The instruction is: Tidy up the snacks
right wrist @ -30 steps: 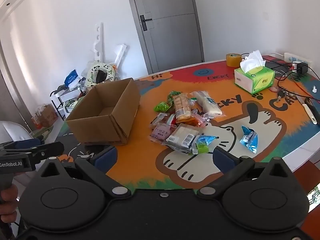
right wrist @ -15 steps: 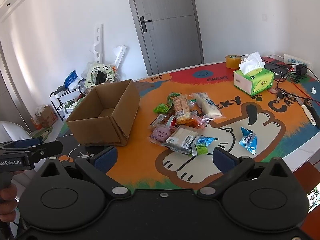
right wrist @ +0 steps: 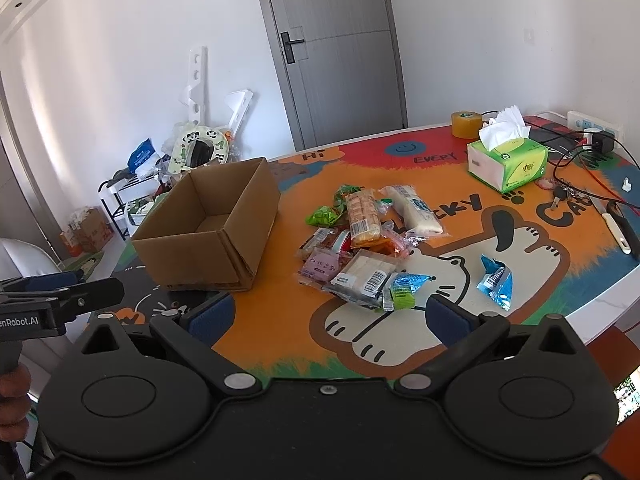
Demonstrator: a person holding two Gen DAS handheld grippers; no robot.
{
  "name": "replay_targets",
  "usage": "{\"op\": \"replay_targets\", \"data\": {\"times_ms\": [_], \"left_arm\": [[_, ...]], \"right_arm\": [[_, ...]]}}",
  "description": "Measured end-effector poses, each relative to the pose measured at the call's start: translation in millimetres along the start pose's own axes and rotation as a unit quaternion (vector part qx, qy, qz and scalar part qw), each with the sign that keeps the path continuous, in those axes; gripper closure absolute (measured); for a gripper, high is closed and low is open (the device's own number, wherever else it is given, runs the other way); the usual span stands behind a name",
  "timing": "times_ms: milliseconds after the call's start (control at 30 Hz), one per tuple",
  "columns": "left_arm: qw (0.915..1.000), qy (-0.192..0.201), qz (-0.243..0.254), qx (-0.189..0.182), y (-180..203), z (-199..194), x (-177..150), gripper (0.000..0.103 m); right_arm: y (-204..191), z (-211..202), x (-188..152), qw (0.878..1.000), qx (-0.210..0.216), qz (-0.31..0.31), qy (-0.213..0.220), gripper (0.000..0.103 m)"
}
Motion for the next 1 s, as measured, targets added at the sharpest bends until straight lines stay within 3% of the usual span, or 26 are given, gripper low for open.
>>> {"op": "replay_targets", "data": {"times_ms": [1000], "left_arm": [[0.9999, 0.011, 0.002, -0.005, 1.9, -5.7, 4.4, 0.0]], "right_arm": [[-1.8, -4.9, 0.5, 1.0, 0.0, -0.011, 0.009, 0.0]]}}
Point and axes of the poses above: each gripper's, at about its wrist camera, not at the fingertips, and z roughly the way its jaws point, y to its right, x to its top, the point moved 4 cm from there along z, roughly the way its jaws point, and after that the axes turned 14 degrees about z, right-handed, at the moved point
